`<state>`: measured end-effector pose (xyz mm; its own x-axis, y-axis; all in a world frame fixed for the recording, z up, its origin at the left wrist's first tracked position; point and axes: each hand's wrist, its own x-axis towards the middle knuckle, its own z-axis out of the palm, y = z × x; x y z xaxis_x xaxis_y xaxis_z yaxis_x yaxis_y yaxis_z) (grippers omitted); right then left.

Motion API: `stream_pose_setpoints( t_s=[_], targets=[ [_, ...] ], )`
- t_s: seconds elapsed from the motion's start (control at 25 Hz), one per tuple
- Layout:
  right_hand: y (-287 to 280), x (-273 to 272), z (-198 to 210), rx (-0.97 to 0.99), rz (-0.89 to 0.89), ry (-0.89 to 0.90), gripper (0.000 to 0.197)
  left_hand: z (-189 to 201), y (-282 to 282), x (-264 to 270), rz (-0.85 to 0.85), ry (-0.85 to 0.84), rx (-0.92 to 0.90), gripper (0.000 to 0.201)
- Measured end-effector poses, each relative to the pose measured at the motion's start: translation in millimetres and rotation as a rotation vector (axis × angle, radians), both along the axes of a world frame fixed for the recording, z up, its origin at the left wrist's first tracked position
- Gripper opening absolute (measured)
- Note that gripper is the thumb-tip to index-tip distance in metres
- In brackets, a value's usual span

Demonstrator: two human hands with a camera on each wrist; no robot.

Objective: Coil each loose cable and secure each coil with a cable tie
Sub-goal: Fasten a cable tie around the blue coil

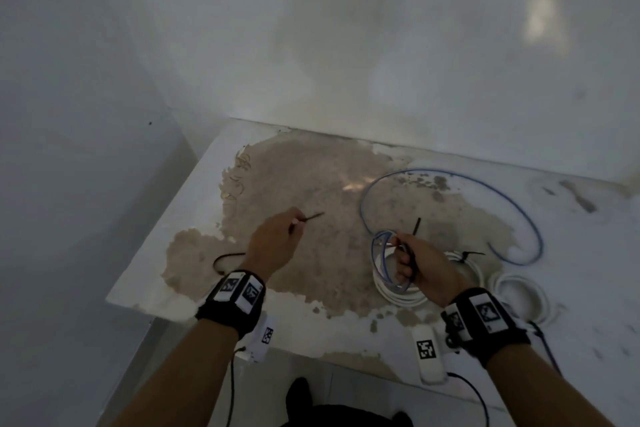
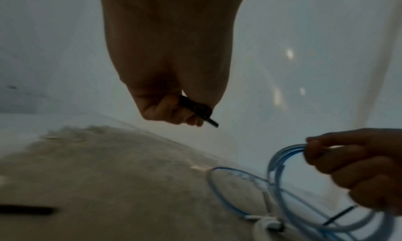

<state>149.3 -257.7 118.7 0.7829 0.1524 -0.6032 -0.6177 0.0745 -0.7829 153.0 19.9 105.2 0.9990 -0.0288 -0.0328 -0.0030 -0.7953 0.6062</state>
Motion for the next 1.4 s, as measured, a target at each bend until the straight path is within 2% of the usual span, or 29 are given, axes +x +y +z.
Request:
stream_pose_setpoints(
  t_s=[0.12,0.2,0.32,0.48,0.6,0.68,0.8,0.88,0.96,1.08,1.16,1.24,1.4],
  targets=[
    [-23,-9,9,-0.001,-0.044,-0.04,0.037,8,-70,-3,-0.15,0.157,-0.174,0.026],
    [-37,-14,14,0.01,-0.072,-0.064,0.038,11,-103,-3,-0.192,0.248,-0.304,0.029],
    [-64,-22,23,0.037,-0.141,-0.098,0.036,20,-139,1,-0.199,0.254,-0.435,0.025],
    [-88,-29,32,0.011,-0.183,-0.179,0.034,35,-162,2,-0.191,0.388,-0.519,0.003],
    [-98,-32,32,-0.01,-0.175,-0.24,0.035,46,-174,3,-0.298,0.494,-0.568,0.007],
    [-103,-33,31,-0.017,-0.178,-0.257,0.035,54,-179,1,-0.292,0.603,-0.698,0.013],
    [-109,-36,29,-0.02,-0.194,-0.293,0.037,63,-181,-3,-0.24,0.796,-1.026,0.017],
    [-112,-37,29,-0.009,-0.203,-0.314,0.037,67,-182,-6,-0.276,0.813,-1.129,0.024],
    [-113,-37,30,0.003,-0.208,-0.334,0.037,68,-184,-8,-0.289,0.714,-1.033,0.029],
    [-115,-36,31,0.015,-0.207,-0.349,0.039,62,-190,-7,-0.264,0.579,-0.726,0.033],
    [-115,-36,32,-0.004,-0.193,-0.358,0.04,55,-193,-4,-0.272,0.49,-0.535,0.029],
    [-113,-36,34,-0.034,-0.167,-0.385,0.04,52,-197,-3,-0.306,0.307,-0.379,0.025],
    [-109,-38,40,-0.07,-0.151,-0.432,0.039,54,-208,-3,-0.14,0.036,-0.339,0.032]
  ],
)
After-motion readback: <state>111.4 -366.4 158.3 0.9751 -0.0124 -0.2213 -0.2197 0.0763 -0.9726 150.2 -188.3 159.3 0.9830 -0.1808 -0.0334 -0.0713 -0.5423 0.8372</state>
